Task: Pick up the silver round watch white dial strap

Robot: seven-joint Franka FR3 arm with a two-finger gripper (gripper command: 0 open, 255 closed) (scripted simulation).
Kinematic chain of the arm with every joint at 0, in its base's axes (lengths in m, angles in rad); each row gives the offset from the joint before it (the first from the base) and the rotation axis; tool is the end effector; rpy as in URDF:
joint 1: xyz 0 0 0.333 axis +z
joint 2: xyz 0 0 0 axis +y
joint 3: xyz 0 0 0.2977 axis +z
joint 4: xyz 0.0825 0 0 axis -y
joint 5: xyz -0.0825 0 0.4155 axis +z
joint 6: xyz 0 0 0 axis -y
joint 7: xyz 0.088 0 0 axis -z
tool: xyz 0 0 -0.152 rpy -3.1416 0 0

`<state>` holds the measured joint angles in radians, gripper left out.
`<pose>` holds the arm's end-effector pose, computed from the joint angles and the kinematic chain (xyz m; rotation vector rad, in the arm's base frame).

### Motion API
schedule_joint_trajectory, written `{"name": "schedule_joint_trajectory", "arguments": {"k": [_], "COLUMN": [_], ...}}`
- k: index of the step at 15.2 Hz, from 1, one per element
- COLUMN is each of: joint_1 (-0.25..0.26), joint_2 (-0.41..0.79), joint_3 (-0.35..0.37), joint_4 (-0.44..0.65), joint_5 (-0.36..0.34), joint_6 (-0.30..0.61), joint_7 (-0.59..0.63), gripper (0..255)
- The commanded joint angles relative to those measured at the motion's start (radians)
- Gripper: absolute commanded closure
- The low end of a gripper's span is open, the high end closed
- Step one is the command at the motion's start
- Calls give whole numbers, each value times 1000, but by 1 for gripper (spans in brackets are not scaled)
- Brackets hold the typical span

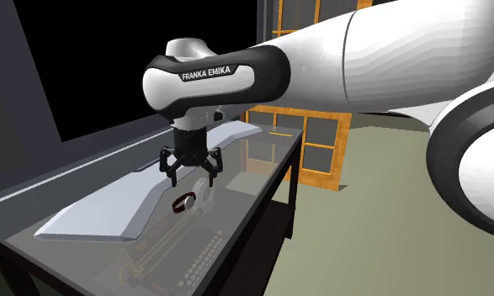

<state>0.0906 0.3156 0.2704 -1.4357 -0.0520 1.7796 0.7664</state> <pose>0.6500 0.2180 0.4541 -3.0288 0.6297 -0.0256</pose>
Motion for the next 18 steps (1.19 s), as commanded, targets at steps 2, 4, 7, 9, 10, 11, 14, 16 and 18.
{"name": "schedule_joint_trajectory", "arguments": {"k": [2, 4, 7, 9, 10, 11, 14, 16, 18], "joint_1": [-2, -3, -4, -4, -4, -4, -4, -3, -2], "joint_2": [2, 2, 2, 2, 2, 2, 2, 2, 2], "joint_3": [-1, -2, -2, -2, -2, -2, -2, -1, -1], "joint_4": [-36, -58, -57, -56, -56, -56, -56, -44, -17], "joint_5": [0, 0, 0, 0, 0, 0, 0, 0, 0], "joint_6": [39, 60, 58, 58, 58, 58, 58, 46, 19], "joint_7": [-1, -1, -2, -2, -2, -2, -2, -1, -1], "gripper": [0, 0, 255, 255, 255, 255, 255, 255, 255]}}
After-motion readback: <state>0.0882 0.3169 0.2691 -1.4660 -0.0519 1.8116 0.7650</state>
